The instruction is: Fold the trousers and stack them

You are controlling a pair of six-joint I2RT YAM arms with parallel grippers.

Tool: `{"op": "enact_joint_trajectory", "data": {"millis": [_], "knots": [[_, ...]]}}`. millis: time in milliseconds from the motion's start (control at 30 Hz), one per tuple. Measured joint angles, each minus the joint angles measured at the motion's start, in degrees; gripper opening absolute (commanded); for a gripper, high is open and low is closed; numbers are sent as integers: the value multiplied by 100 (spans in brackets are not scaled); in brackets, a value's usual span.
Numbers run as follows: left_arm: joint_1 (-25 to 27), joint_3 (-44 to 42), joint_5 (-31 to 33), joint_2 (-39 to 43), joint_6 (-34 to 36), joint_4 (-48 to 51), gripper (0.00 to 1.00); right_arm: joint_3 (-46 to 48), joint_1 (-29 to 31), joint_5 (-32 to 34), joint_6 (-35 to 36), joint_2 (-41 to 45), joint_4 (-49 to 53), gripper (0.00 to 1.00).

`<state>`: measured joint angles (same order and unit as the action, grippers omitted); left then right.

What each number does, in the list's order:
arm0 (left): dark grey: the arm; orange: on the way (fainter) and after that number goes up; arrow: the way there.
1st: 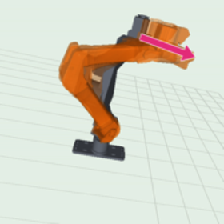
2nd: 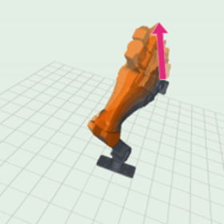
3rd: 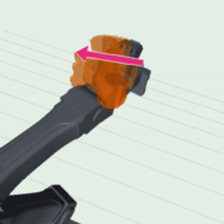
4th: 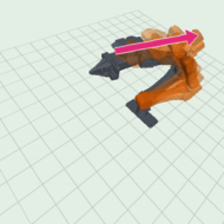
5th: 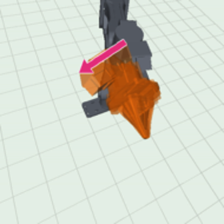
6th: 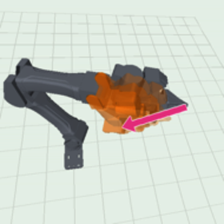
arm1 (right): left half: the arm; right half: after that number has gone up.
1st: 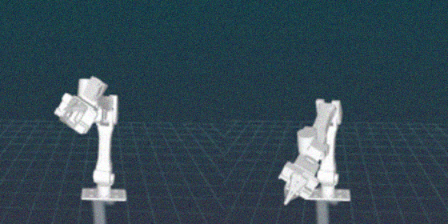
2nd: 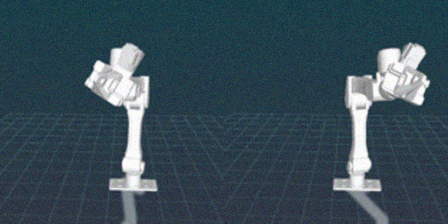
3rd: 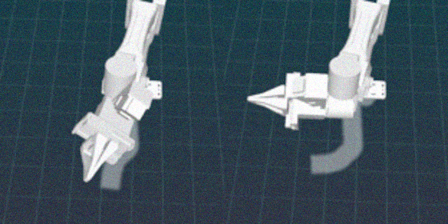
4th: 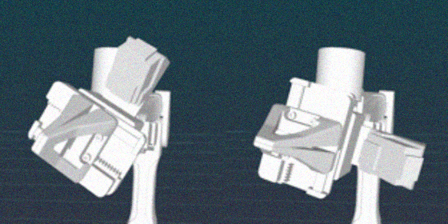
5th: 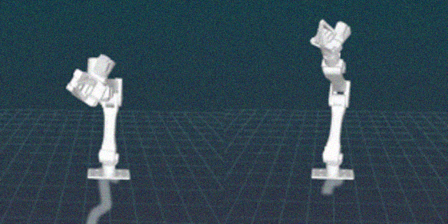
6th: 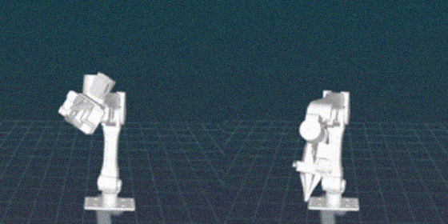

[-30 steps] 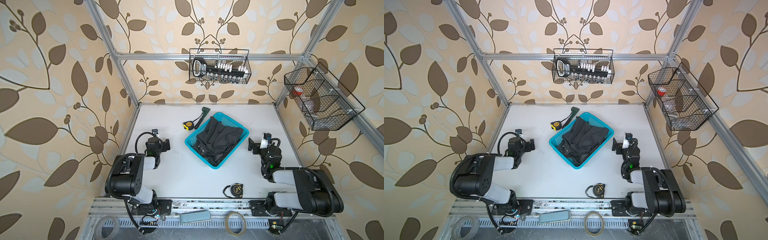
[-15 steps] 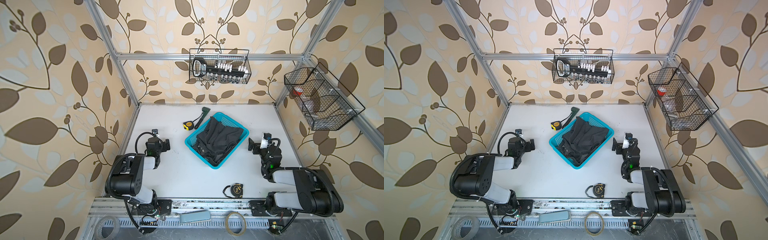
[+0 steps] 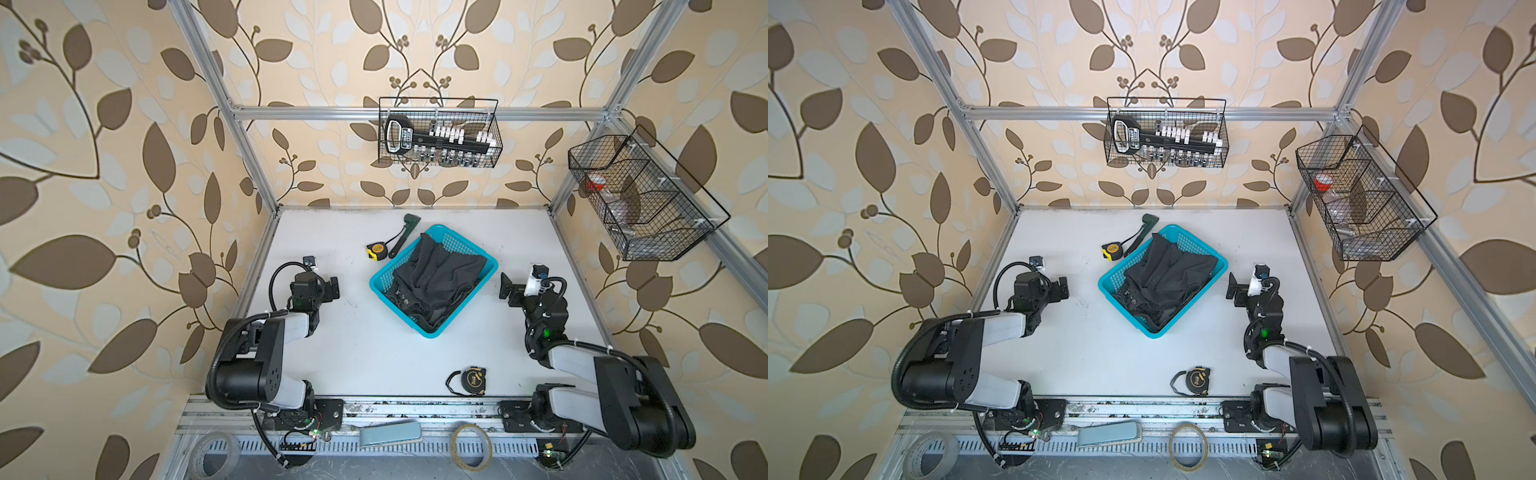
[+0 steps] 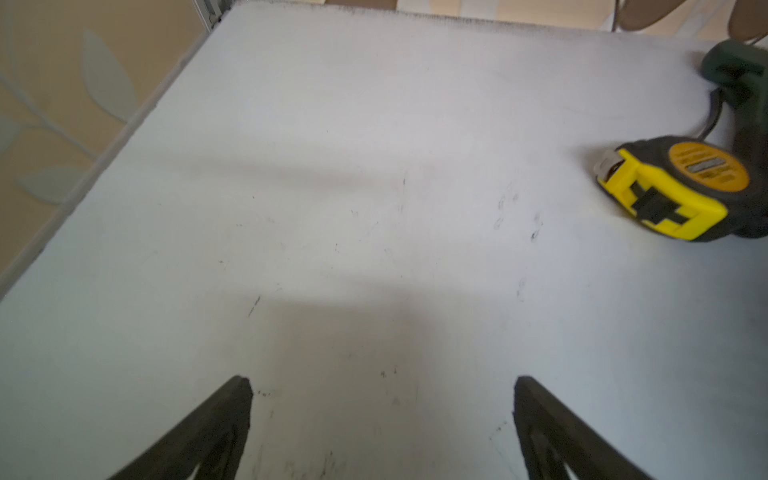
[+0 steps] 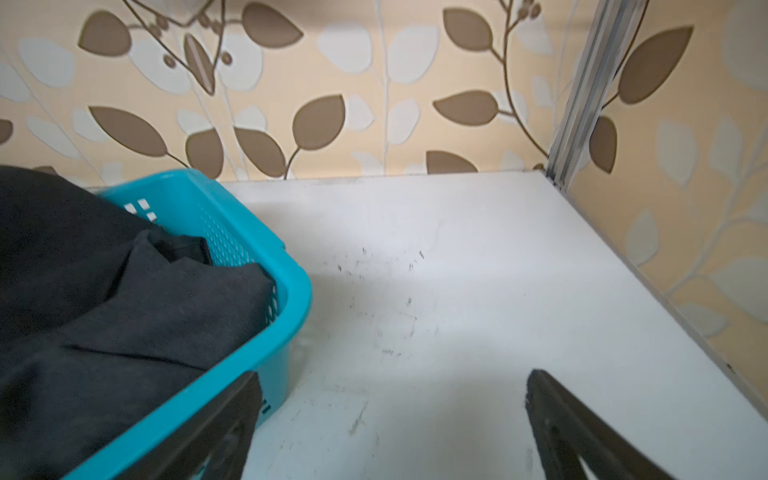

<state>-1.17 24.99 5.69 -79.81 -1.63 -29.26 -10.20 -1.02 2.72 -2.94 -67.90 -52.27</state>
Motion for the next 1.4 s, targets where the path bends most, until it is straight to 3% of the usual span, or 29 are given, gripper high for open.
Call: {"op": "enact_joint_trajectory", "data": {"millis": [167,367,600,767,1000,1200,1400], "knots": [[2,570,92,1036,-170,1038,99,-264,-22,-87,-63,1082,931,100],[127,1884,31,1547,-811,2889,99,-1482,-28,-658,-87,1620,2817,100],[1078,3014,-603,1580,-1305,4610,99,-2815,-28,-1550,-55,1421,5064,100],[2114,3818,-1073,1029,-1537,5359,99,-3611,-26,-2061,63,815,6210,100],[3469,4345,-1318,39,-1954,5471,99,-4435,-28,-2273,369,-192,7147,100],[4072,5235,-986,-1281,-2468,5580,99,-4774,-28,-2264,560,-837,7519,98],[4328,6013,-664,-2382,-2999,5755,99,-5053,-28,-2264,660,-1294,7661,98]]}}
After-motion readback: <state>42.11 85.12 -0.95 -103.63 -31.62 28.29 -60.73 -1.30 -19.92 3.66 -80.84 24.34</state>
